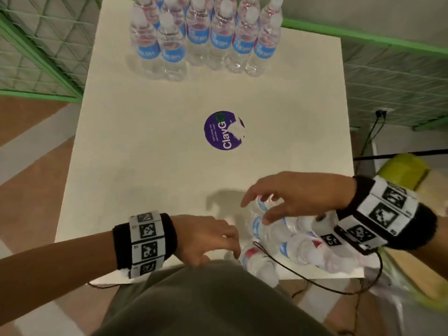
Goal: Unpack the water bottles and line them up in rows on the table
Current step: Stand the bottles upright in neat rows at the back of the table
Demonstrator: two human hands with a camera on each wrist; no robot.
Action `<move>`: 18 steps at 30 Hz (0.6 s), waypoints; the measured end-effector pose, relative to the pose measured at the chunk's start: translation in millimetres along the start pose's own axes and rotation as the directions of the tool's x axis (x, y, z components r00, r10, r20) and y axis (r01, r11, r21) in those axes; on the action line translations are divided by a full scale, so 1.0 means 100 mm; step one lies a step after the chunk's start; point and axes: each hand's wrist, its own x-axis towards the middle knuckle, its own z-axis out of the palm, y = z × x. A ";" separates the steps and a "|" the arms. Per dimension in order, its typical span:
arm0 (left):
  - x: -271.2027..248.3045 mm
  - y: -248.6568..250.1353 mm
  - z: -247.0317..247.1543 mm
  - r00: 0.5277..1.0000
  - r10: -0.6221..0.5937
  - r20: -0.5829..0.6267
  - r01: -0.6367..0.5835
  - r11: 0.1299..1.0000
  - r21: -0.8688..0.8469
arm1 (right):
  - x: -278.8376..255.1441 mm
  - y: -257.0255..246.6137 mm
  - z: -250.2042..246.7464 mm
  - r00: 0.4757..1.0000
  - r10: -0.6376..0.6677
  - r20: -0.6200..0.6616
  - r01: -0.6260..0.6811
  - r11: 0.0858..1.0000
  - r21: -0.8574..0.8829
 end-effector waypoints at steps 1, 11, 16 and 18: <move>0.00 0.06 0.07 1.000 0.009 0.017 -0.009 1.000 -0.003 | -0.04 -0.02 0.11 1.000 0.003 0.029 -0.001 0.998 -0.061; 0.51 0.35 -0.16 0.825 0.206 -0.526 -0.040 0.950 0.309 | -0.08 0.30 0.29 0.915 0.240 -0.325 -0.316 0.926 -0.205; 0.76 0.35 -0.25 0.915 0.157 -0.370 -0.066 0.967 0.246 | -0.03 0.38 0.12 0.870 0.264 -0.416 -0.304 0.952 -0.031; 0.72 0.35 -0.34 0.947 0.065 -0.313 -0.020 0.989 0.145 | -0.01 0.40 0.01 0.846 0.273 -0.458 -0.302 0.953 0.012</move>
